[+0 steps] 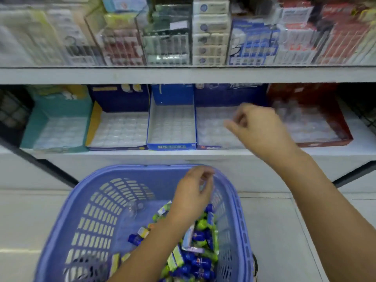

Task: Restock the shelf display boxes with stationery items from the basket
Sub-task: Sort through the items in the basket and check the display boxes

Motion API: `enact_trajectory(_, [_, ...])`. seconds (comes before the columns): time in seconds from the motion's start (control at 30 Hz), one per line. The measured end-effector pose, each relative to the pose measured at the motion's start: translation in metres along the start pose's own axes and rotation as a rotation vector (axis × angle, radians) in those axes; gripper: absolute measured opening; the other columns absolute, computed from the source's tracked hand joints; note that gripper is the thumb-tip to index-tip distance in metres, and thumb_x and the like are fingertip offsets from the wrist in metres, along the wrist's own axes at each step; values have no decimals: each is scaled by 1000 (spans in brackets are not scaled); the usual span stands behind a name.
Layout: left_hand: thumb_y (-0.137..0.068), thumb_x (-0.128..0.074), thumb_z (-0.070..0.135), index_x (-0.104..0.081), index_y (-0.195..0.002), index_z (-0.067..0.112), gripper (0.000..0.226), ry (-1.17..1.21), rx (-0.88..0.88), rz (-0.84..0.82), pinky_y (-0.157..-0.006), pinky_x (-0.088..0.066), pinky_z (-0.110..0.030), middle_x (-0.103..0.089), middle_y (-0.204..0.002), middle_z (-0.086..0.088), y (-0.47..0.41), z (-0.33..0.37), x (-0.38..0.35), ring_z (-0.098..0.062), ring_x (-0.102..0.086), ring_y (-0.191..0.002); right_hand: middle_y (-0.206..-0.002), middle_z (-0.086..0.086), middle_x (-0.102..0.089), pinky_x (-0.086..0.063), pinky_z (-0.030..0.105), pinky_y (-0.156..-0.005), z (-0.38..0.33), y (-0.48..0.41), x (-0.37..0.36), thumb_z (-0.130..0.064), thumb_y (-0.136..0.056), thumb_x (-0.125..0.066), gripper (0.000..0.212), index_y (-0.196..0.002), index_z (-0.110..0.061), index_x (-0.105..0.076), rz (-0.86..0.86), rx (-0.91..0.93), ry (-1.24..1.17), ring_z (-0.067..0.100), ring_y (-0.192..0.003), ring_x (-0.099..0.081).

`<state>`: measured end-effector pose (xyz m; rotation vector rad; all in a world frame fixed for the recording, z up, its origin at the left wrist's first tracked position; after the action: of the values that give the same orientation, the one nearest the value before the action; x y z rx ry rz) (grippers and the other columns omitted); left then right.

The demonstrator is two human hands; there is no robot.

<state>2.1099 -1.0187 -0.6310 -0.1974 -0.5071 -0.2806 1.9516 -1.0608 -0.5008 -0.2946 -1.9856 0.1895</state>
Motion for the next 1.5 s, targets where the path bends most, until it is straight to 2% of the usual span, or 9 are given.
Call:
enact_trajectory(0.13, [-89, -53, 5, -62, -108, 7, 22, -201, 533, 34, -72, -44, -28, -66, -94, -10, 54, -129, 62, -18, -56, -76, -90, -2, -63, -37, 25, -72, -91, 58, -125, -39, -85, -63, 20, -94, -21, -61, -691, 321, -14, 15, -87, -56])
enact_trajectory(0.23, [-90, -50, 4, -53, -121, -1, 31, -293, 800, -24, -60, -43, -39, -62, -89, -24, 80, -201, 89, -37, -58, -73, -112, 6, -62, -40, 27, -79, -96, 88, -214, -30, -89, -60, 27, -111, -15, -61, -937, 291, -9, 22, -104, -57])
enact_trajectory(0.33, [-90, -51, 4, -55, -93, 1, 5, -264, 896, 2, -66, -49, -44, -54, -72, -14, 91, -242, 97, -32, -52, -66, -120, 16, -56, -42, 34, -88, -87, 104, -288, -15, -90, -53, 33, -122, -10, -56, -938, 194, 13, 31, -112, -53])
enact_trajectory(0.6, [-89, -59, 24, -56, -89, -4, 28, -5, 1147, 215, -60, -42, -37, -61, -89, -28, 100, -302, 77, -39, -62, -83, -139, 13, -42, -45, 40, -97, -98, 130, -405, 1, -86, -46, 61, -143, -15, -32, -874, 161, 93, 31, -121, -51])
enact_trajectory(0.7, [-93, -52, 29, -56, -88, -1, 31, -34, 1166, 253, -46, -31, -28, -53, -68, -11, 98, -307, 78, -23, -48, -55, -141, 17, -38, -47, 44, -92, -113, 134, -423, -4, -90, -44, 52, -141, -6, -32, -845, 282, 252, 35, -118, -51])
enact_trajectory(0.87, [-94, -52, 27, -58, -81, 0, 31, 21, 1193, 256, -45, -27, -27, -57, -73, -20, 100, -314, 75, -19, -42, -52, -75, 2, -68, -50, 23, -49, -123, 128, -422, -28, -58, -80, 28, -82, -15, -72, -681, 351, 478, 12, -59, -66])
enact_trajectory(1.0, [-91, -56, 26, -62, -100, -11, 39, 15, 1191, 193, -68, -48, -44, -61, -100, -34, 96, -311, 77, -42, -61, -88, -121, 18, -57, -47, 40, -88, -110, 124, -430, -7, -92, -42, 32, -124, -3, -47, -795, 115, 237, 32, -110, -58])
enact_trajectory(1.13, [-97, -46, 36, -64, -90, 0, 41, 32, 1066, 88, -65, -45, -38, -64, -85, -25, 81, -295, 82, -32, -59, -76, -107, 16, -64, -48, 35, -82, -92, 114, -391, -20, -90, -57, 25, -111, -6, -53, -739, -228, -132, 30, -100, -62])
enact_trajectory(1.5, [-90, -59, 31, -58, -63, 10, 34, 580, 804, 17, -47, -49, -25, -47, -53, -4, 46, -130, 84, -10, -46, -40, -95, 5, -64, -55, 24, -72, -45, 84, -174, 1, -87, -58, 35, -109, -25, -66, -399, -353, -1363, 18, -76, -68])
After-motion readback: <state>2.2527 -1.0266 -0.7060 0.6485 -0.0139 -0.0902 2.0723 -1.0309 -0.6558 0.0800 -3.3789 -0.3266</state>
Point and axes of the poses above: each hand's wrist, its own y-axis away from the middle knuckle, its own x-axis out of the back of the hand, z = x × y, the point moved 7 cm from there along -y, towards the middle knuckle
